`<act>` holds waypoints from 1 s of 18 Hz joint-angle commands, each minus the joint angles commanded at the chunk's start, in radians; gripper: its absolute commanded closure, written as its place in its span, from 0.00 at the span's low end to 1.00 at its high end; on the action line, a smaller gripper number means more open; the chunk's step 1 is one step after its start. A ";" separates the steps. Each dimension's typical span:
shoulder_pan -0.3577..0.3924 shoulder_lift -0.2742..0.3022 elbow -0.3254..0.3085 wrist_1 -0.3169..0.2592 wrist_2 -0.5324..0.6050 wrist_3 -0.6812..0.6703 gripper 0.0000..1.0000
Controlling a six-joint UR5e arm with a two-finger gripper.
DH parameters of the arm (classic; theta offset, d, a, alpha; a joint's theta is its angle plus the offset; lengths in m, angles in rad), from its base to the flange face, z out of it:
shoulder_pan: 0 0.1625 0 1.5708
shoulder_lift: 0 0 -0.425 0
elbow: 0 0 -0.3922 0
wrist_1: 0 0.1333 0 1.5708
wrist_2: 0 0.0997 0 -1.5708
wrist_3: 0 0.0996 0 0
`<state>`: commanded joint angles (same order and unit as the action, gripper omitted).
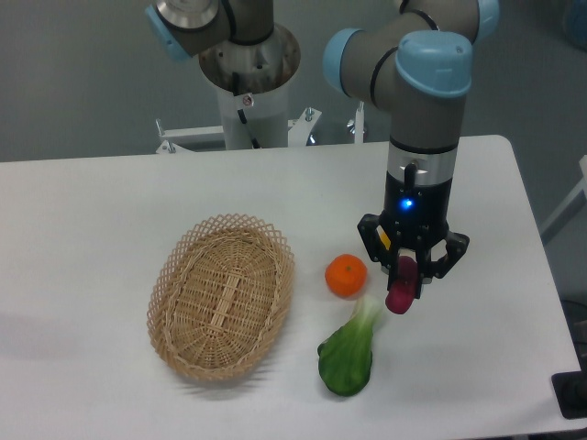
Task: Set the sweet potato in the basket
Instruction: 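Lift the held purple sweet potato up from beside the orange, then carry the sweet potato over the wicker basket and lower it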
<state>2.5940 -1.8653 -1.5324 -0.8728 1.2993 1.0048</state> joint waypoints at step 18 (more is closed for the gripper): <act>-0.221 0.041 -0.044 -0.002 0.181 -0.273 0.84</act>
<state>2.3733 -1.8240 -1.5769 -0.8744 1.4802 0.7319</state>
